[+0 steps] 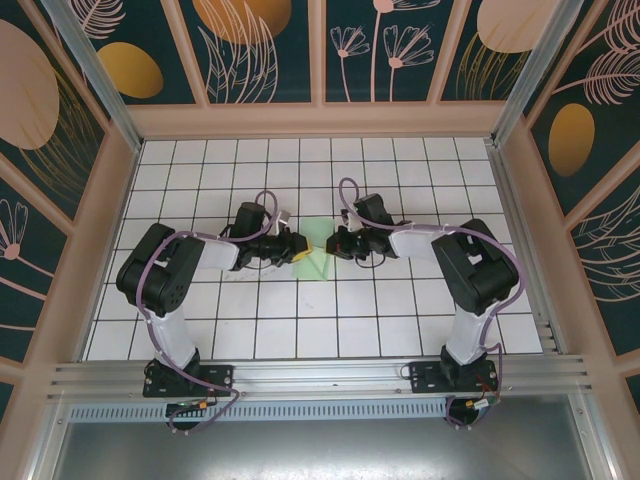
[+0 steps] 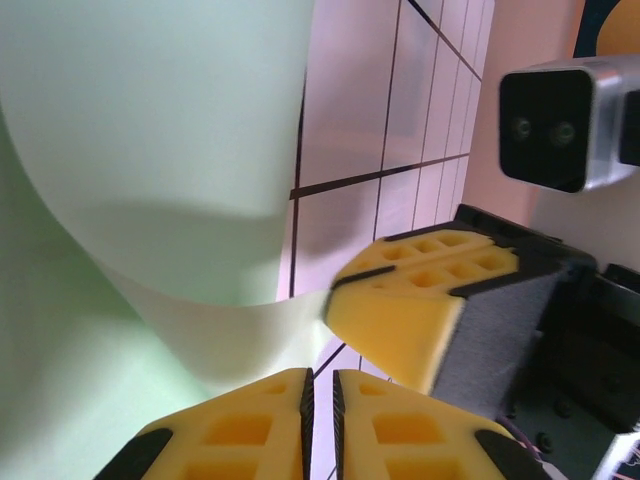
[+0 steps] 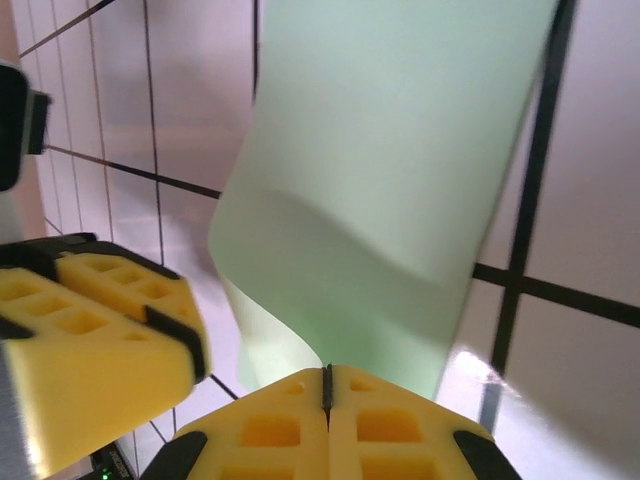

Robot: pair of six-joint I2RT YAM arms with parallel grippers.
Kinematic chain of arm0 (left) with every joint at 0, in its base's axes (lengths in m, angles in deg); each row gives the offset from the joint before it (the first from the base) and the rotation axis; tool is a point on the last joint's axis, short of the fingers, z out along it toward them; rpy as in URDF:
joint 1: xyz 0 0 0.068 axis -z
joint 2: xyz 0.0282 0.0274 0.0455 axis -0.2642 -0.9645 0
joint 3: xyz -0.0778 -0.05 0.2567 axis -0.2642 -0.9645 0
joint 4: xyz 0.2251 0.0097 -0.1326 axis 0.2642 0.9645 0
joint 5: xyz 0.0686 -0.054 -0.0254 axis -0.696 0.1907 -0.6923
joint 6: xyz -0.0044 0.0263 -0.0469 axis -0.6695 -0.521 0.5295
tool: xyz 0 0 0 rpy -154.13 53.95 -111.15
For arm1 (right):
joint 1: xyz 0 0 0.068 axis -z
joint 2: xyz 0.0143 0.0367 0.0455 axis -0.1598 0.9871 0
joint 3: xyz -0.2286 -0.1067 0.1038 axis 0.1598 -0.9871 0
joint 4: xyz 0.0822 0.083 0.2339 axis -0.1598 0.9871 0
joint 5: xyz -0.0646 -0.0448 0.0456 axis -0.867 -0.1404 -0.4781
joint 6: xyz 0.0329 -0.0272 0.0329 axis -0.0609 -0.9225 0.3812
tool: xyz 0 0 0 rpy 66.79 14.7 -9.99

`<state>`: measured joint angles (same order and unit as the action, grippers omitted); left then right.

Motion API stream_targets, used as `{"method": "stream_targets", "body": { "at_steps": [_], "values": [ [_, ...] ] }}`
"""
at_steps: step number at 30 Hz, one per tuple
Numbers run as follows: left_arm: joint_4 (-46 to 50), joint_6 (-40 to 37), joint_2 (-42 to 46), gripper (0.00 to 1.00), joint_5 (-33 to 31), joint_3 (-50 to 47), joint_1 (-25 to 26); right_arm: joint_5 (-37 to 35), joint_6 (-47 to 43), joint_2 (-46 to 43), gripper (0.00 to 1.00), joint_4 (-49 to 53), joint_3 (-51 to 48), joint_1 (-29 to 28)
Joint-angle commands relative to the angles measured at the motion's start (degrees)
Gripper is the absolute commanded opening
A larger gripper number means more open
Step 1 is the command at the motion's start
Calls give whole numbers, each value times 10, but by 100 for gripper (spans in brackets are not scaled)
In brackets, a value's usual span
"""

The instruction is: Fold a paper plane with a square sheet of paper (pick it up from the middle)

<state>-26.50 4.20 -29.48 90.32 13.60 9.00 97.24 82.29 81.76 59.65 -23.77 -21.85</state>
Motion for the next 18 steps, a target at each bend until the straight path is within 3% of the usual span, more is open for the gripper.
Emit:
{"method": "stream_targets", "body": {
  "at_steps": [1, 18],
  "values": [
    [36, -25, 1, 17, -3, 25, 11, -10, -26, 16, 2, 19, 13, 13],
    [90, -53, -22, 15, -30, 64, 34, 4, -57, 36, 1, 24, 36, 18]
  ]
}}
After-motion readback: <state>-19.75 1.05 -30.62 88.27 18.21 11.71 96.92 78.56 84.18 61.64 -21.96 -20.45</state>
